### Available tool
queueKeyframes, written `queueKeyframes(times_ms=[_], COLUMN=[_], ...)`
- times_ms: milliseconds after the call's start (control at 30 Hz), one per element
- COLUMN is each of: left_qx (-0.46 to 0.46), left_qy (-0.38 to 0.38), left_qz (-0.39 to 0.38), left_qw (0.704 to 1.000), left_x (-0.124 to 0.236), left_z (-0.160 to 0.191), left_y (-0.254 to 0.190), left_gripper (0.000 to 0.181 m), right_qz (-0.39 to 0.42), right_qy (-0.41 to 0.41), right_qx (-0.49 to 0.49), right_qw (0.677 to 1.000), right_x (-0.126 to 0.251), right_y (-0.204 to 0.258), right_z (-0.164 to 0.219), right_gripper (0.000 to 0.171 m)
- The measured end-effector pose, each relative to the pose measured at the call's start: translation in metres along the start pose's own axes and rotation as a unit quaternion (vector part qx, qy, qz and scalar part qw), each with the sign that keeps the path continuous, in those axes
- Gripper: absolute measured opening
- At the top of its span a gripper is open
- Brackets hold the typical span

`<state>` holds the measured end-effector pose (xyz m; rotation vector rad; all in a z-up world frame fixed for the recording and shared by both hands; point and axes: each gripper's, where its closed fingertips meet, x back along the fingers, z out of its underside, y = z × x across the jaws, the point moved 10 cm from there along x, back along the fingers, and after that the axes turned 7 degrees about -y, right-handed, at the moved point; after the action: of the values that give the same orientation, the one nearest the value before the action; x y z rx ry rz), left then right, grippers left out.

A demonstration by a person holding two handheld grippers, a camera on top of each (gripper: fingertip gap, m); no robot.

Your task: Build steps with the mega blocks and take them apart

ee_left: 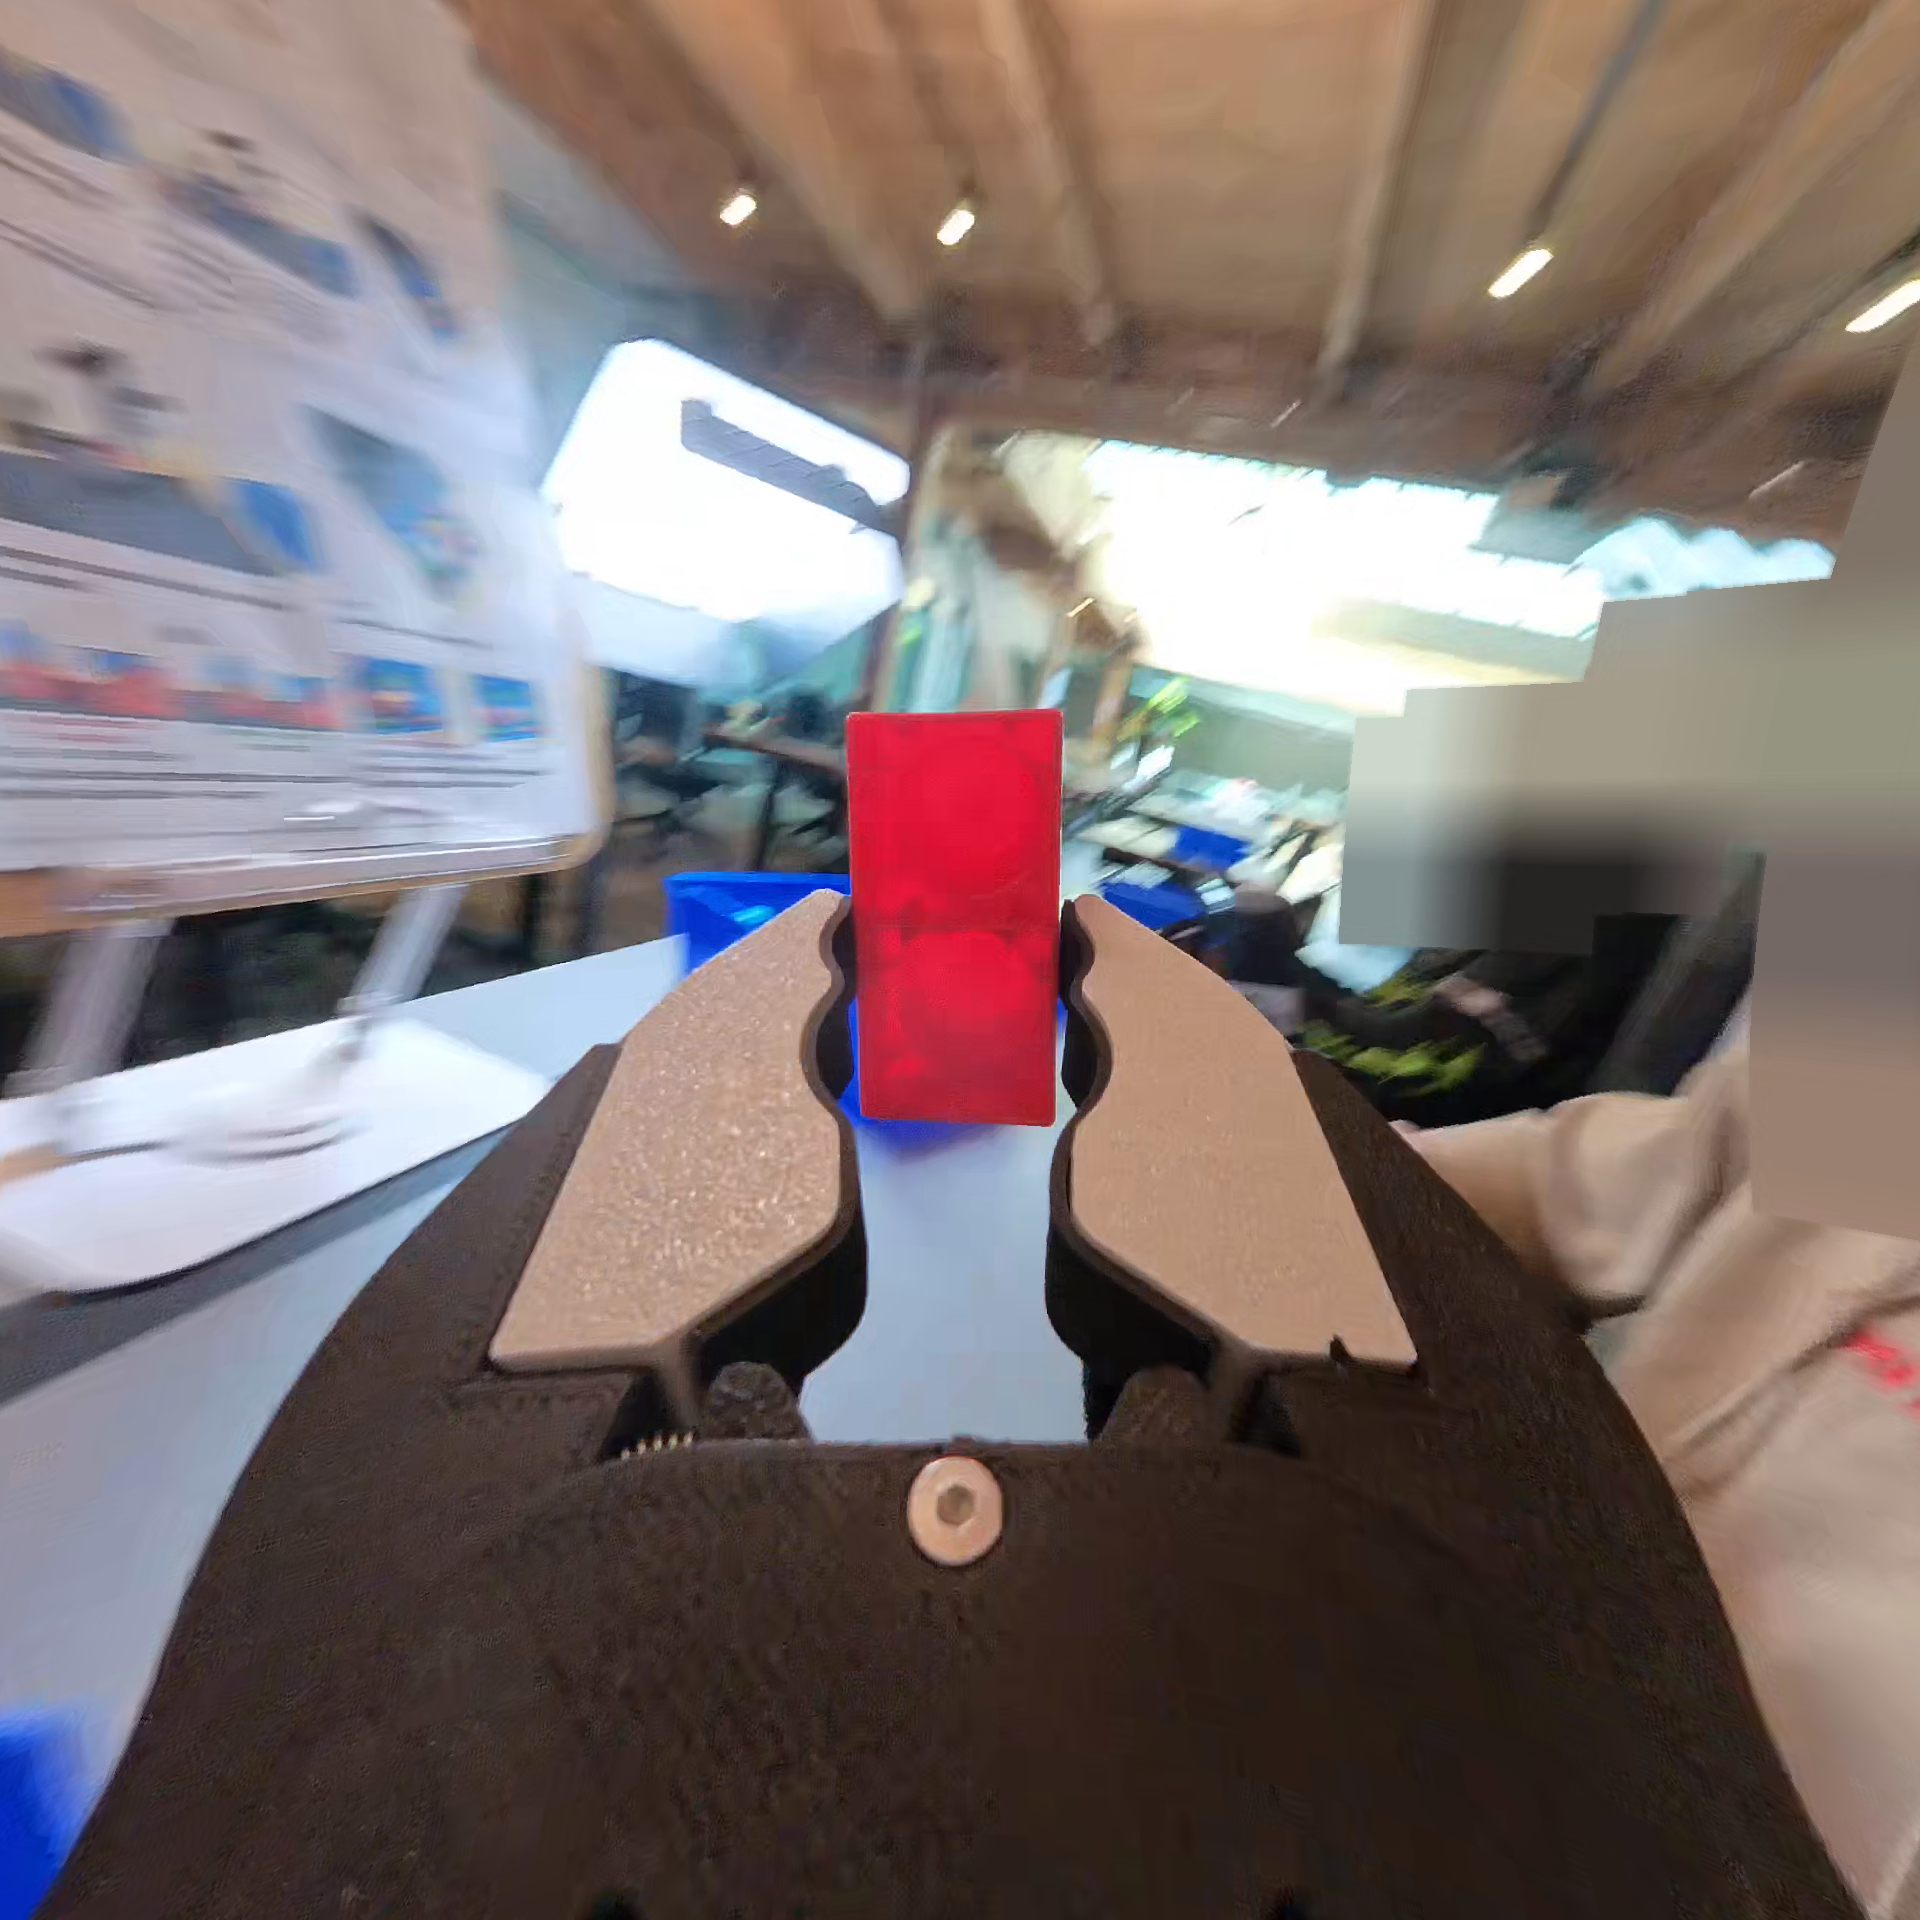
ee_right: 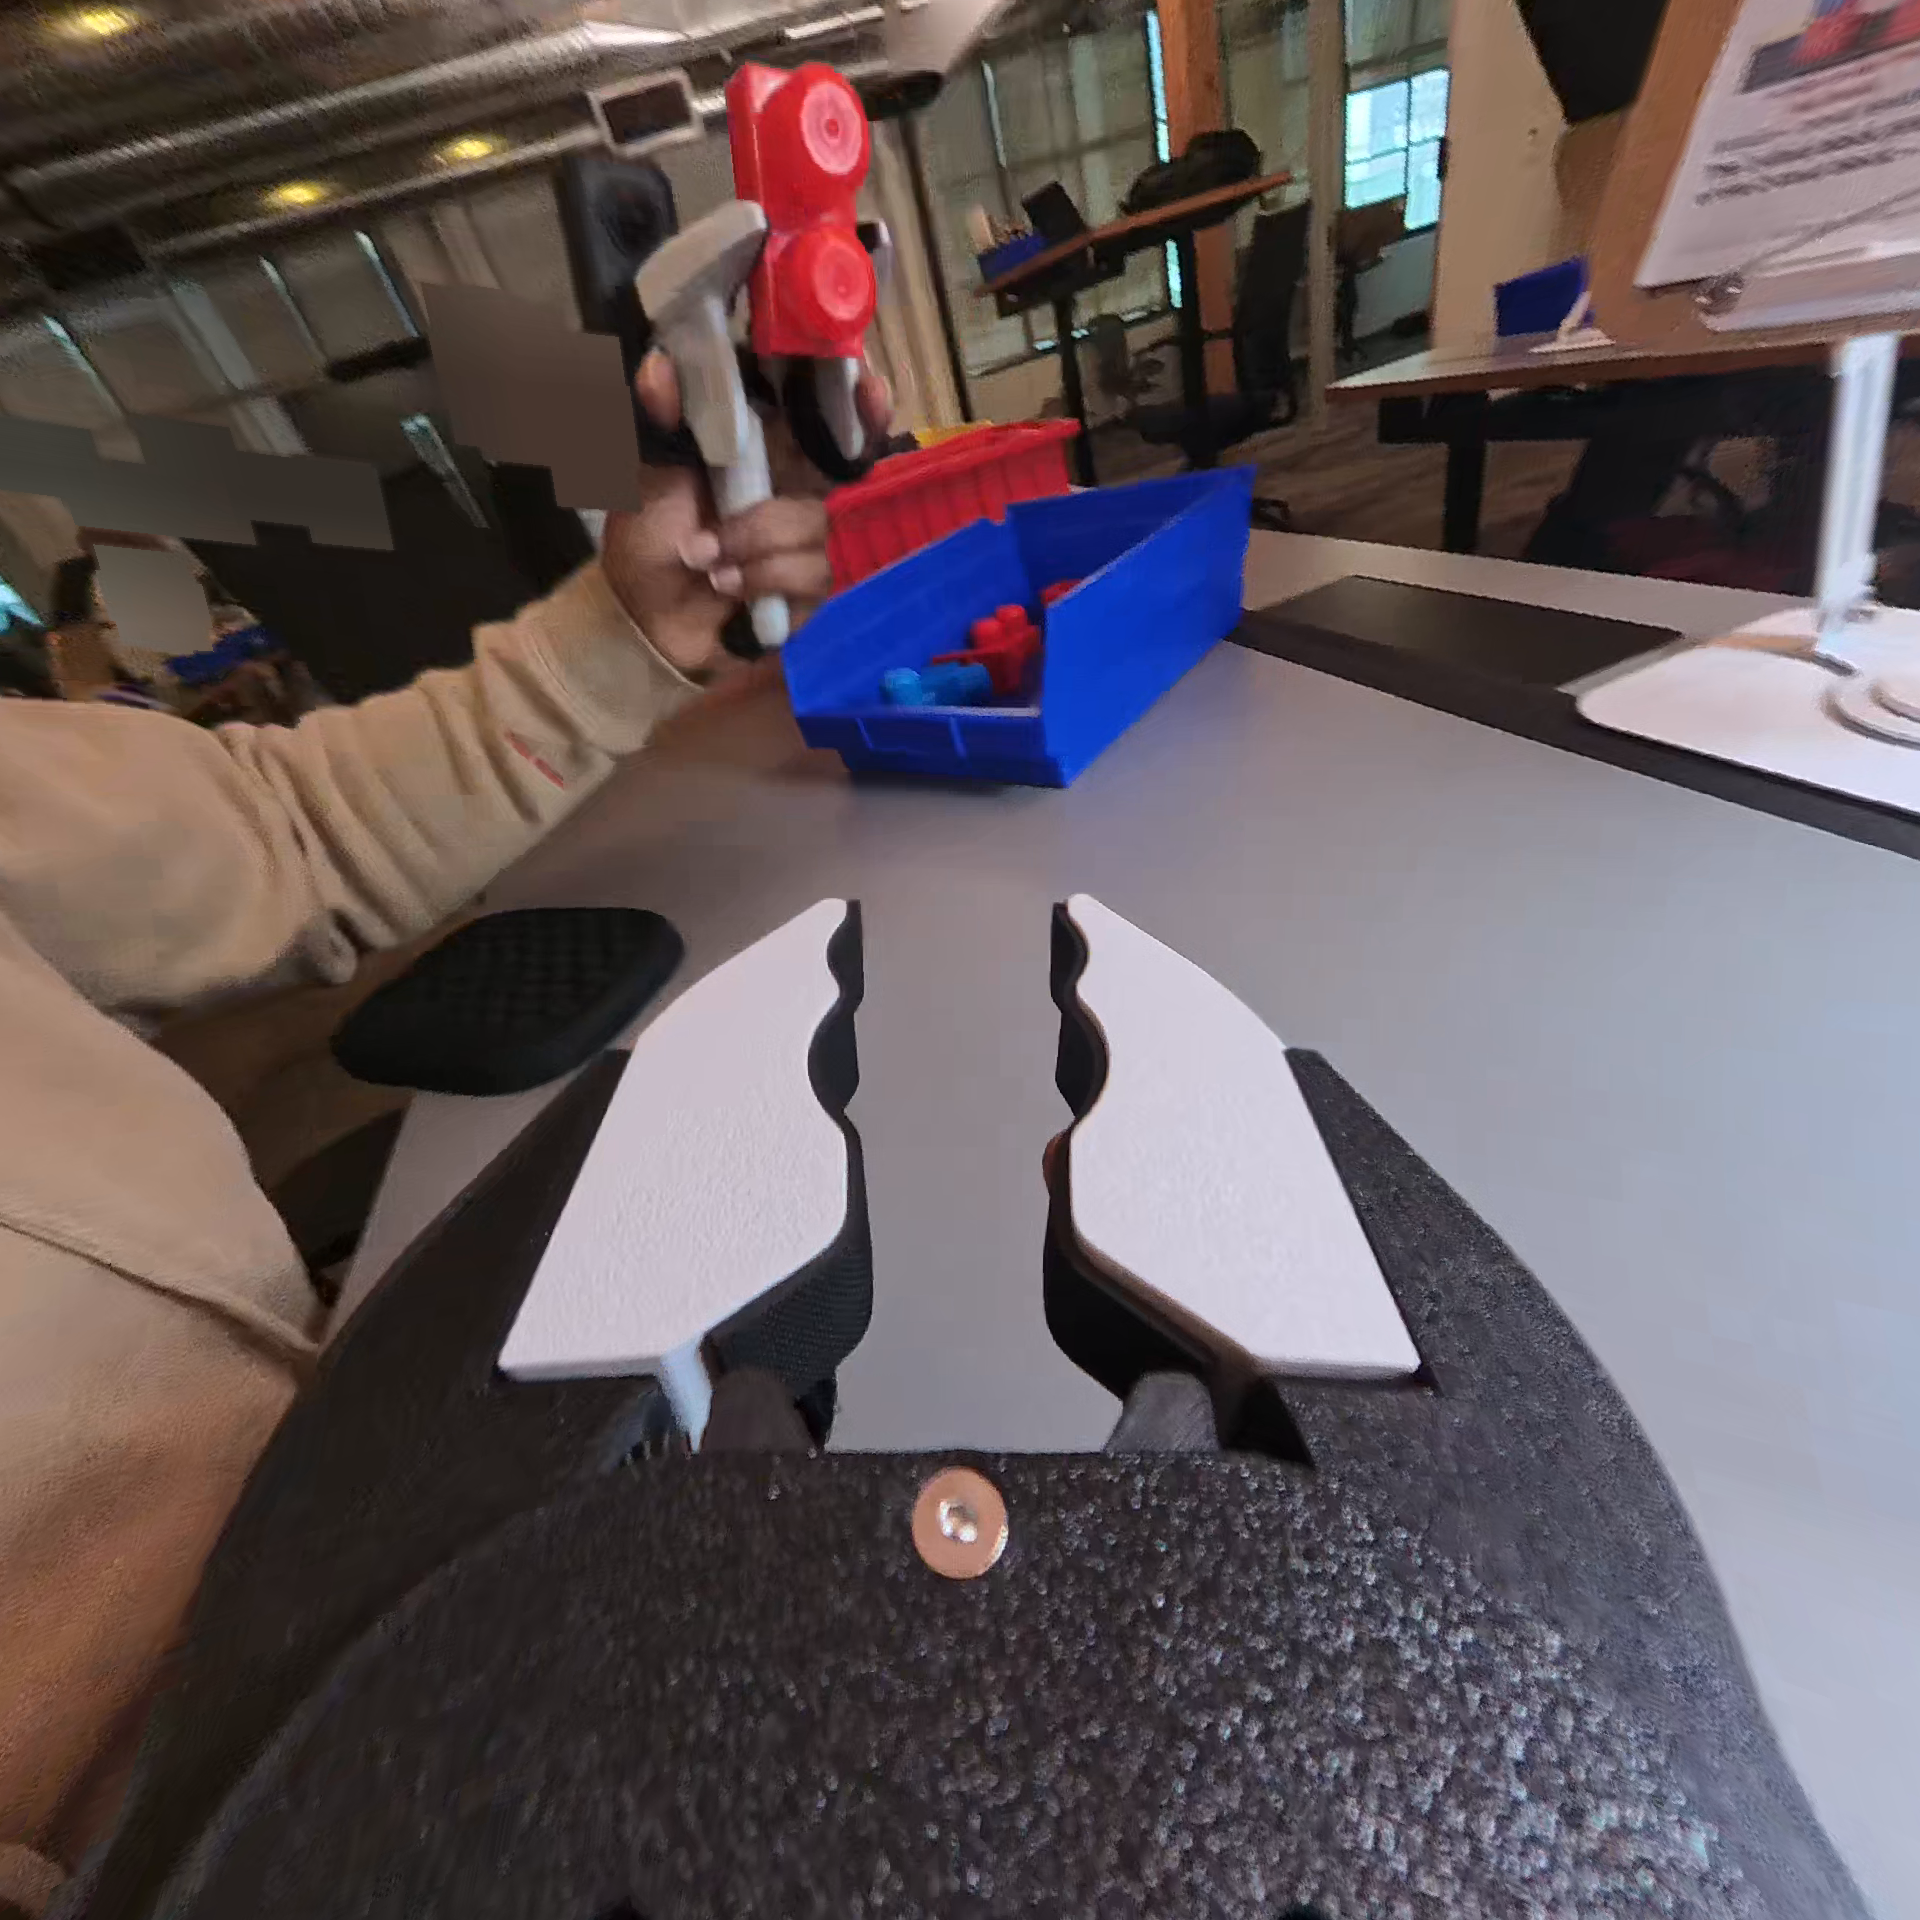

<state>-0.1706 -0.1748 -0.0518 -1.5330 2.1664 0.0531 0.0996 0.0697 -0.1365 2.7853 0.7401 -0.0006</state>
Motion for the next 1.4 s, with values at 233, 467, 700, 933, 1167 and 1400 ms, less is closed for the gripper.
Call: queueKeyframes(times_ms=[233, 467, 700, 933, 1167, 1400], left_qx=[0.110, 0.060, -0.150, -0.208, -0.130, -0.025], left_qy=[-0.025, 0.064, 0.176, 0.354, 0.555, 0.735], left_qz=[0.098, 0.097, -0.074, -0.360, -0.441, -0.408], left_qw=[0.989, 0.991, 0.970, 0.838, 0.693, 0.540], left_x=[-0.056, -0.060, -0.024, 0.049, 0.110, 0.132], left_z=[0.101, 0.125, 0.056, -0.032, -0.052, -0.015], left_y=[-0.071, -0.073, -0.029, 0.044, 0.119, 0.159], left_gripper=[0.037, 0.037, 0.038, 0.042, 0.040, 0.053], right_qz=[-0.087, -0.083, 0.035, 0.084, 0.137, 0.139], right_qy=[-0.032, 0.059, 0.465, 0.519, 0.350, 0.280], right_qx=[-0.024, -0.004, 0.194, 0.226, 0.230, 0.204], right_qw=[0.995, 0.995, 0.863, 0.820, 0.898, 0.928], right_x=[-0.040, -0.042, 0.001, 0.003, 0.016, 0.024], right_y=[0.039, 0.035, -0.003, -0.029, -0.027, -0.027], right_z=[-0.025, -0.027, -0.005, 0.021, -0.013, -0.009], right_gripper=[0.044, 0.029, 0.029, 0.030, 0.045, 0.038])
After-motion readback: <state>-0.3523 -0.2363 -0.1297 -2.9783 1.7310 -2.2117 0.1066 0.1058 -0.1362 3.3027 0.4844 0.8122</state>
